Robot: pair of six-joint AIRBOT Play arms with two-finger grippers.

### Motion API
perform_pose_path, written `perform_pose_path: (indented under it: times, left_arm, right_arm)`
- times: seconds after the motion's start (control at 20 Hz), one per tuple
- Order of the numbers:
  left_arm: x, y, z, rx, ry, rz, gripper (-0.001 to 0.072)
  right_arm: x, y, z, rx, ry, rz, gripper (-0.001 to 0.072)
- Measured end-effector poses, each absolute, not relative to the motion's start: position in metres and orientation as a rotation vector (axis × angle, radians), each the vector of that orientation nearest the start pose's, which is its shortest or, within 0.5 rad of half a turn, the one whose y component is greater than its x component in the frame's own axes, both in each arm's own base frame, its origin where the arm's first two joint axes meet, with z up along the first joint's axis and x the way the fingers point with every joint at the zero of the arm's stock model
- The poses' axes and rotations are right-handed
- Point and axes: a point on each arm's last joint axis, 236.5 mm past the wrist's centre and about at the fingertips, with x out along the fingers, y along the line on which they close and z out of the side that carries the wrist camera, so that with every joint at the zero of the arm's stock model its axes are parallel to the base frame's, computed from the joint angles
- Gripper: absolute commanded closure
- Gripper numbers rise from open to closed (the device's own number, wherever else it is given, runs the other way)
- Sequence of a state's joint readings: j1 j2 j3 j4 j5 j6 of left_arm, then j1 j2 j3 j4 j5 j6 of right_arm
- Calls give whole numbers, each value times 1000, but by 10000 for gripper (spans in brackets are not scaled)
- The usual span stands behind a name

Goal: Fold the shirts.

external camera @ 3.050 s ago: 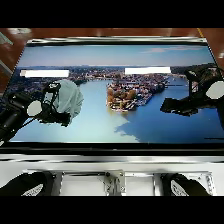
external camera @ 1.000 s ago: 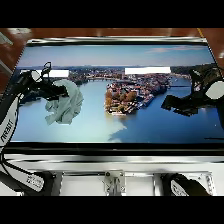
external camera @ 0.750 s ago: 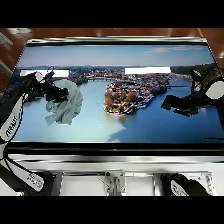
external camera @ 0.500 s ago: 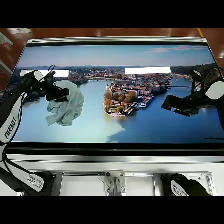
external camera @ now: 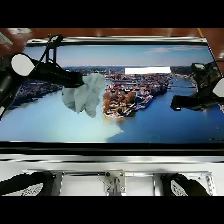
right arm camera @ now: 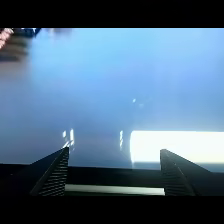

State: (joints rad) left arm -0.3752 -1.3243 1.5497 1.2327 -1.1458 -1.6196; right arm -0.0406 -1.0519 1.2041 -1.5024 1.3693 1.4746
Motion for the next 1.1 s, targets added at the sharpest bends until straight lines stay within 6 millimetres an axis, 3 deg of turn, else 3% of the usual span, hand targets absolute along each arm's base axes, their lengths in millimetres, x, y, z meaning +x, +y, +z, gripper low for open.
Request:
perform_pose_path:
  times: [0.15,0.25,0.4,0.45,0.5,0.6,0.75,1.0,1.1]
  left_arm:
    - [353,-301,162,-104,983,-650,673]
    - [323,-344,144,-83,1018,-697,673]
    - [289,-404,99,-83,1081,-734,657]
    - [282,-421,84,-93,1099,-739,301]
    - [277,-435,69,-108,1116,-738,9]
    - [273,-449,46,-142,1159,-718,-4]
    - [285,-428,32,-143,1220,-649,-3]
    - [322,-330,43,-103,1243,-531,-3]
    - [320,-284,26,-127,1295,-453,-2]
  right_arm:
    - [334,-1,130,-43,1111,72,27]
    - [327,-1,151,-52,1061,70,26]
    - [310,-2,169,-61,1036,65,27]
    - [307,-2,172,-60,1036,64,27]
    - [303,-2,172,-60,1043,64,27]
    - [297,-2,174,-59,1051,63,27]
    - [293,-3,174,-63,1062,57,27]
    - [288,-11,153,-87,1117,37,26]
    - [285,-11,135,-95,1154,42,26]
